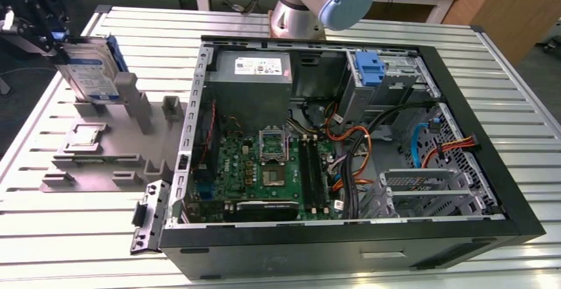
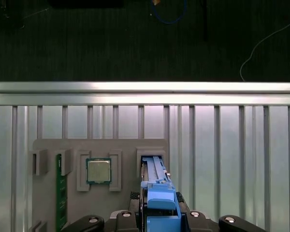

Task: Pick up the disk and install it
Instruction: 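Reach for the disk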

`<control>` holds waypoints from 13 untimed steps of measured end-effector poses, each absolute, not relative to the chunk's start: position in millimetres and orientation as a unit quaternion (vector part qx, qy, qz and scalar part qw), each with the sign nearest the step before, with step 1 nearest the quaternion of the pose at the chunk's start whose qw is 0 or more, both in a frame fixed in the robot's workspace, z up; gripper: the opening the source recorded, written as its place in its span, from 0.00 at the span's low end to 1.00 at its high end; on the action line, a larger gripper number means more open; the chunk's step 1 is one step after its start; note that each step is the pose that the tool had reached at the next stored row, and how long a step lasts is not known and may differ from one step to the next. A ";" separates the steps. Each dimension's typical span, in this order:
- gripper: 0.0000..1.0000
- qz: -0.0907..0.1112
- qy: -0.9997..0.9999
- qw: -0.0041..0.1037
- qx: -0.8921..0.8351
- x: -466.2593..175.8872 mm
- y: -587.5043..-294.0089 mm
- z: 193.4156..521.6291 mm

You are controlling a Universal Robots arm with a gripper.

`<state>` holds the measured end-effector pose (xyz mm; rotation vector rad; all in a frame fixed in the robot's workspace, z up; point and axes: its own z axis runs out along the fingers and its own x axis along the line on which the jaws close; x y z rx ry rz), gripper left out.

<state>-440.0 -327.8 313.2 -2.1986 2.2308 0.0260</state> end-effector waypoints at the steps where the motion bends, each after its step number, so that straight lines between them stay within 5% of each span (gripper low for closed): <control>1: 0.37 0.008 0.712 0.005 -0.702 -440.0 -327.8 313.9; 13: 0.37 0.008 0.712 0.004 -0.702 -440.0 -327.9 323.2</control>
